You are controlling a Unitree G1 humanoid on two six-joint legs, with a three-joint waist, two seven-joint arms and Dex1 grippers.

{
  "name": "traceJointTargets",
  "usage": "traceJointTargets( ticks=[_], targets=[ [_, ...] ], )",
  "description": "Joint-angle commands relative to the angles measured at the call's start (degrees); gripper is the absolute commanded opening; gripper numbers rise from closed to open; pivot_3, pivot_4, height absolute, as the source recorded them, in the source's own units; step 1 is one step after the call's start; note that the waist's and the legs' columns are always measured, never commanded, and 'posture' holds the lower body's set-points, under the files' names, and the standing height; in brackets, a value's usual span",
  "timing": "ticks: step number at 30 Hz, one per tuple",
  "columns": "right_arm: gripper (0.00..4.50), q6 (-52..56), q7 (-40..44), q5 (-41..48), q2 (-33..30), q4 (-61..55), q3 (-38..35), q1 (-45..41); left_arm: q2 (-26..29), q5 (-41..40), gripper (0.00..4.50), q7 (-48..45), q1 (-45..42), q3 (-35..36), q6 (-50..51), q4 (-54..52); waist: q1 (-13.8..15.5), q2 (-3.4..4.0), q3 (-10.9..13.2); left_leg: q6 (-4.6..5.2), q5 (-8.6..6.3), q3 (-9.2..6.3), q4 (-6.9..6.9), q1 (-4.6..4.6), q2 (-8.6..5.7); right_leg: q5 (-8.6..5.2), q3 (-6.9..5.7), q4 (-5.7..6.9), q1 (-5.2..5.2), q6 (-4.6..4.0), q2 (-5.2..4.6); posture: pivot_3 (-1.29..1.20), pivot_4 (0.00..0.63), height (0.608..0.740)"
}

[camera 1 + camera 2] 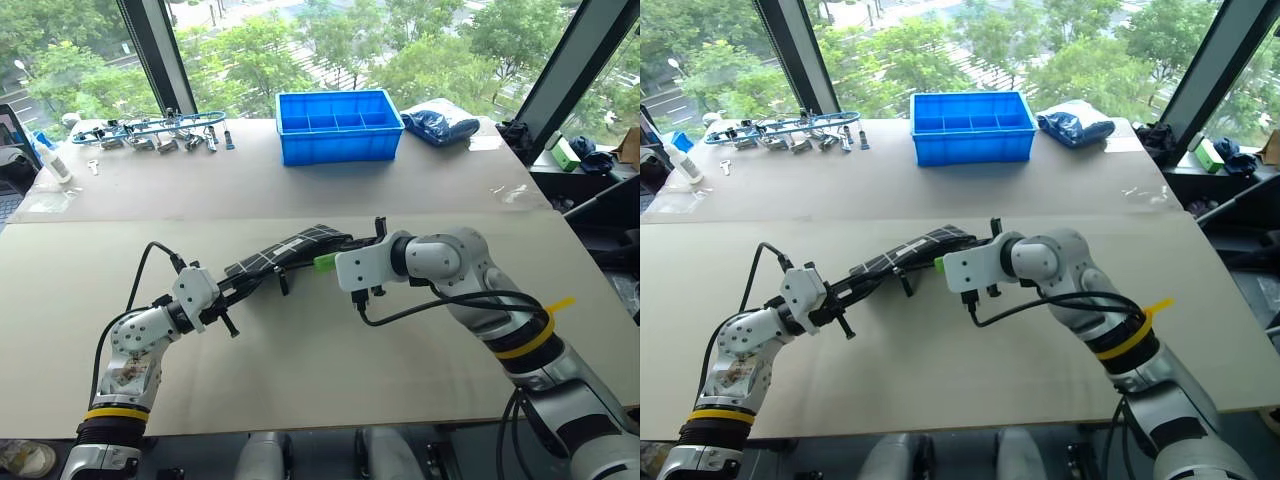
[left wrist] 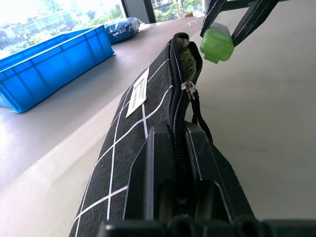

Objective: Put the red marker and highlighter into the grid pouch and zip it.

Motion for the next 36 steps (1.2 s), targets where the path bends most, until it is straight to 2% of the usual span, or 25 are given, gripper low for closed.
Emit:
traceJointTargets(
  ticks=[1,11,19,24,30,36],
  targets=[
    [1.00,-2.4,-1.7,-1.1,0.2,0.7,-0.1,-1.7,0.3,-0.8,0.00,0.0,-0.6,1.1,-0.5,-1.9,0.1,0.00,0.0,0.00,0.00,0.00,0.00,0.00,0.00,0.00,0.00,0.00,0.00,0.00,0.00,0.00,0.150,0.740],
    [1.00,-5.6,-4.0,-2.6,5.3,9.0,2.3,-6.2,0.3,-0.8,0.00,0.2,-0.5,0.9,0.4,-3.4,-0.1,0.00,0.0,-0.01,0.01,0.00,-0.01,0.01,0.01,0.00,0.00,0.01,-0.01,0.00,0.02,0.00,0.150,0.740],
    [1.00,-6.7,-2.7,-0.9,5.8,10.4,1.6,-9.1,0.5,-0.8,0.00,0.2,-0.1,1.1,1.1,-4.2,0.1,0.00,0.0,-0.03,0.01,0.00,0.00,-0.02,0.00,0.00,-0.01,-0.01,0.00,0.00,-0.02,0.00,0.150,0.740],
    [1.00,-7.4,-4.1,-1.2,8.2,12.4,2.8,-9.5,0.4,-0.8,0.00,0.3,-0.7,0.9,1.6,-4.4,-0.1,0.00,0.0,-0.03,0.02,0.00,-0.02,-0.01,0.02,0.00,0.00,0.01,-0.01,0.00,0.02,0.00,0.150,0.740],
    [1.00,-10.8,-6.1,-2.4,6.8,16.7,2.0,-12.6,0.6,-0.8,0.00,0.0,-0.8,0.9,1.8,-4.5,-0.1,0.00,0.0,-0.05,0.03,0.00,-0.01,-0.02,0.01,0.00,0.00,0.01,-0.02,0.00,0.01,0.00,0.150,0.740],
    [1.00,-10.5,-4.6,-0.4,5.9,16.0,0.6,-13.8,0.5,-0.7,0.00,0.0,-0.8,0.7,2.2,-4.8,0.0,0.00,0.0,-0.04,0.02,0.00,-0.02,-0.02,0.02,0.00,-0.01,-0.01,-0.02,0.00,0.01,0.00,0.150,0.740]
  ],
)
